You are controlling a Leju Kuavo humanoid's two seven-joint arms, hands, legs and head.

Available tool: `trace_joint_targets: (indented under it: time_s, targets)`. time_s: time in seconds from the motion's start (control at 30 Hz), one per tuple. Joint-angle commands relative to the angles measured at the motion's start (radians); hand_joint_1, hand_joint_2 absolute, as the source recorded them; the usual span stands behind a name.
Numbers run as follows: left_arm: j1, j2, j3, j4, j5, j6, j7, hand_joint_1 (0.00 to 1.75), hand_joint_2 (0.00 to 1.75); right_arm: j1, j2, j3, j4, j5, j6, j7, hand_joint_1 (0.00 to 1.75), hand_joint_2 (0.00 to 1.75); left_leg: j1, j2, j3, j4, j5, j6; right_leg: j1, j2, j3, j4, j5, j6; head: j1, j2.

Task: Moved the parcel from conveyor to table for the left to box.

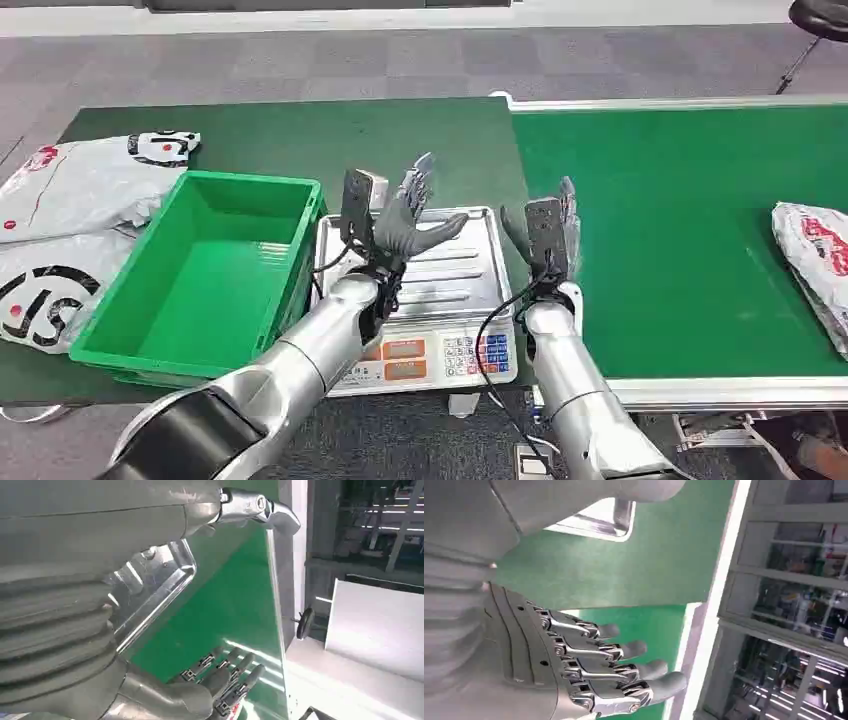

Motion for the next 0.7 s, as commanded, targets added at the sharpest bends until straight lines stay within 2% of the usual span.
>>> trace_joint_targets:
  time_s: [0.03, 0.1, 0.33, 0.5, 0.63, 0.7]
  targets:
    - [-0.029, 0.046, 0.087, 0.086, 0.007, -0.077, 0.020, 0.00, 1.75, -0.097, -0.003, -0.057, 0.138, -0.048, 0.050, 0.001, 0.00, 1.75, 0.000, 0.002, 0.002, -0.001, 0.000, 0.000, 0.000, 0.002, 0.001, -0.001, 0.000, 0.000, 0.000, 0.000]
    - [-0.034, 0.051, 0.097, 0.105, 0.006, -0.086, 0.029, 0.00, 1.75, -0.120, -0.010, -0.073, 0.159, -0.068, 0.094, -0.004, 0.00, 1.75, 0.000, 0.003, 0.004, -0.001, -0.001, 0.000, 0.000, 0.003, 0.003, -0.001, 0.000, 0.000, 0.000, 0.000]
    - [-0.046, 0.077, 0.100, 0.108, -0.005, -0.131, 0.056, 0.00, 1.75, -0.155, -0.036, -0.061, 0.186, -0.053, 0.130, 0.009, 0.00, 1.75, 0.000, 0.002, 0.003, -0.001, -0.001, 0.000, 0.000, 0.002, 0.002, 0.000, 0.000, 0.000, 0.000, 0.000]
    - [-0.055, 0.080, 0.105, 0.089, -0.031, -0.092, 0.076, 0.00, 1.75, -0.167, -0.097, -0.044, 0.172, -0.003, 0.086, 0.046, 0.00, 1.75, 0.000, 0.000, 0.001, 0.000, 0.000, 0.001, 0.000, -0.001, 0.002, 0.000, 0.000, 0.000, 0.000, 0.000]
    - [-0.053, 0.080, 0.111, 0.079, -0.036, -0.083, 0.082, 0.00, 1.75, -0.167, -0.106, -0.039, 0.165, 0.016, 0.071, 0.064, 0.00, 1.75, 0.000, 0.000, 0.001, 0.000, 0.000, 0.001, 0.000, 0.000, 0.001, 0.000, 0.000, 0.000, 0.000, 0.000]
    - [-0.049, 0.080, 0.127, 0.072, -0.019, -0.137, 0.114, 0.00, 1.75, -0.175, -0.128, -0.027, 0.166, 0.048, 0.050, 0.095, 0.00, 1.75, 0.000, 0.001, 0.006, -0.002, -0.001, 0.001, 0.000, 0.001, 0.006, -0.002, -0.001, -0.001, 0.000, 0.000]
